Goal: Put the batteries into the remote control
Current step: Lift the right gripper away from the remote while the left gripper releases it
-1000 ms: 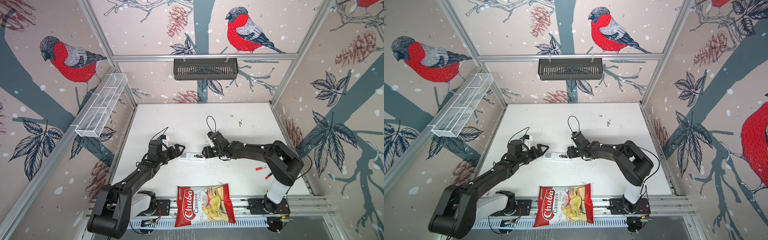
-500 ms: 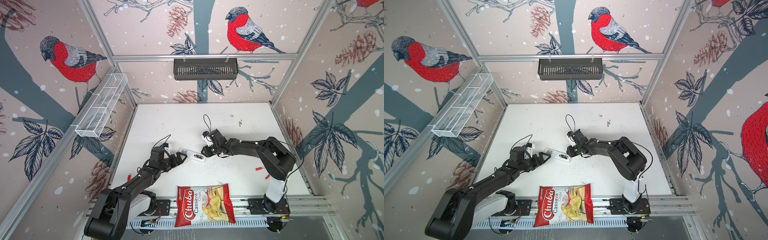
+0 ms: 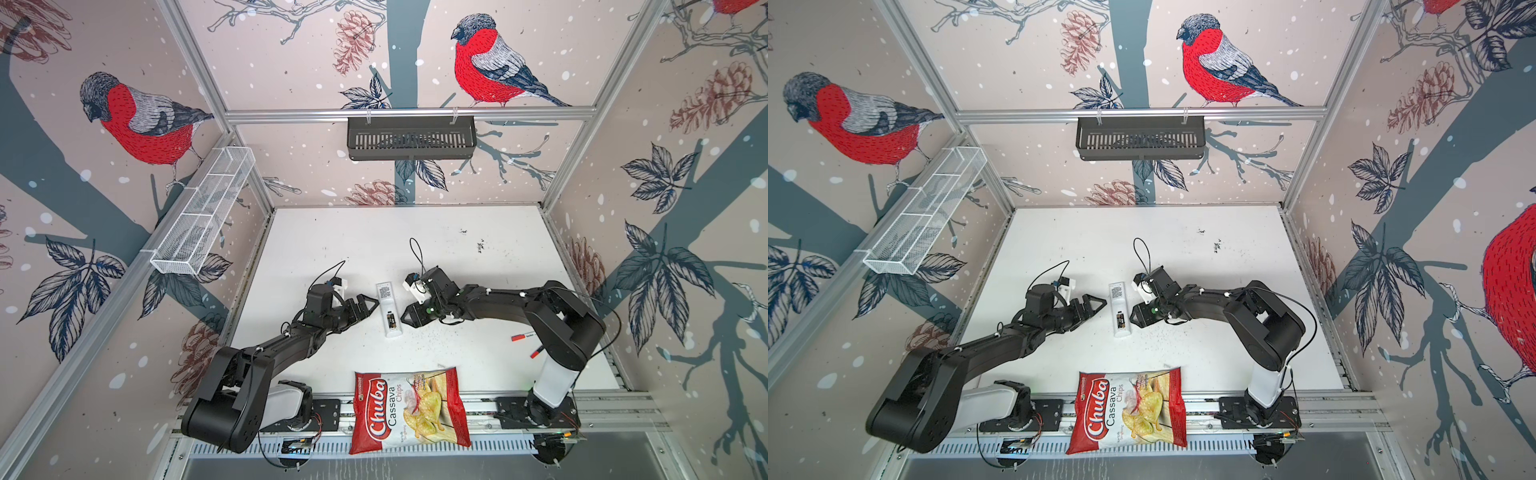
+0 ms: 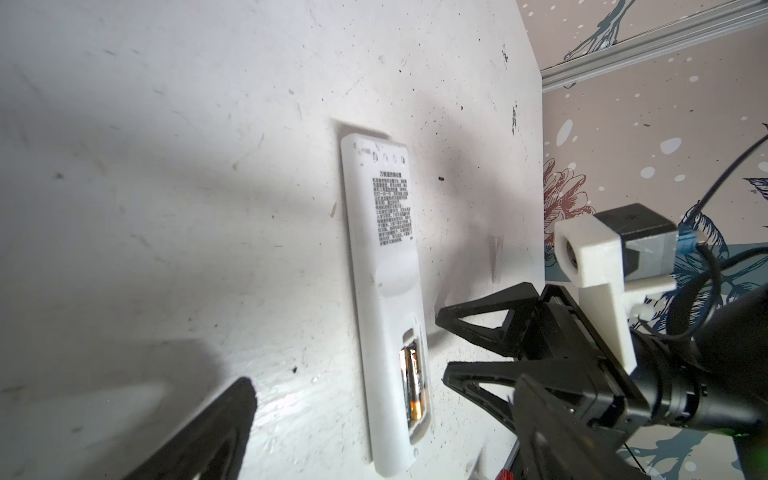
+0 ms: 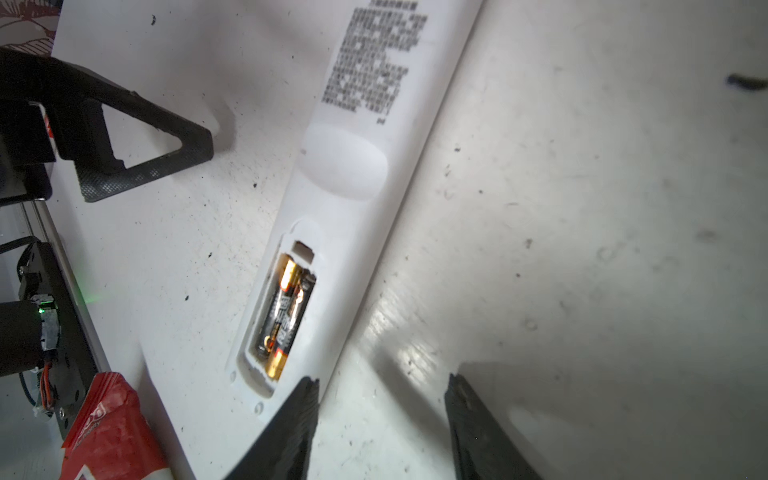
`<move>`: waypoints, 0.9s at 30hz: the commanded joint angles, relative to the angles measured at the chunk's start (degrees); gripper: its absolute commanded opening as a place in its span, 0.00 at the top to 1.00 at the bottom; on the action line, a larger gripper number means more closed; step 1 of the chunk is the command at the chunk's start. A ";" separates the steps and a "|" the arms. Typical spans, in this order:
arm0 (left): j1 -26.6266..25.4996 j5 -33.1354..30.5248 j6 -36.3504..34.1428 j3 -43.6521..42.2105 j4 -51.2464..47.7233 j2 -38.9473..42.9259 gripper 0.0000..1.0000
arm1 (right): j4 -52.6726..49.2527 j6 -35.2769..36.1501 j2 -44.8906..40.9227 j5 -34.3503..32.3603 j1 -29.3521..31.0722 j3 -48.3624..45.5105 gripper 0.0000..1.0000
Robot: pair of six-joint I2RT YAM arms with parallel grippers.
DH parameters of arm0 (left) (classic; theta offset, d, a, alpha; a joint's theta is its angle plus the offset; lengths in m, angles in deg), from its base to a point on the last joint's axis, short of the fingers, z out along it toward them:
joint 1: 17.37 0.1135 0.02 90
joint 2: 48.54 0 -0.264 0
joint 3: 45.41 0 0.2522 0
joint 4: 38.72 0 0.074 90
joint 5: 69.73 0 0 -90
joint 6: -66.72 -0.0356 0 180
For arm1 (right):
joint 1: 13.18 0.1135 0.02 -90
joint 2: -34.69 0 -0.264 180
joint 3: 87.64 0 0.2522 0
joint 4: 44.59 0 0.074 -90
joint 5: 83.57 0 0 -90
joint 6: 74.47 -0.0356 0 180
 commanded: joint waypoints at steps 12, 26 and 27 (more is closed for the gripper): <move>-9.78 -6.07 -13.85 11.48 -17.41 -3.18 0.57 | -0.64 -4.67 -12.31 -10.13 -8.08 -6.11 0.33; -11.80 -7.64 -13.69 14.04 -17.93 -4.72 0.68 | -11.66 -2.82 -15.47 -28.57 -16.27 -9.22 0.41; -11.80 -7.59 -13.68 14.00 -17.71 -4.76 0.68 | -11.43 -2.80 -15.87 -28.90 -16.02 -9.63 0.41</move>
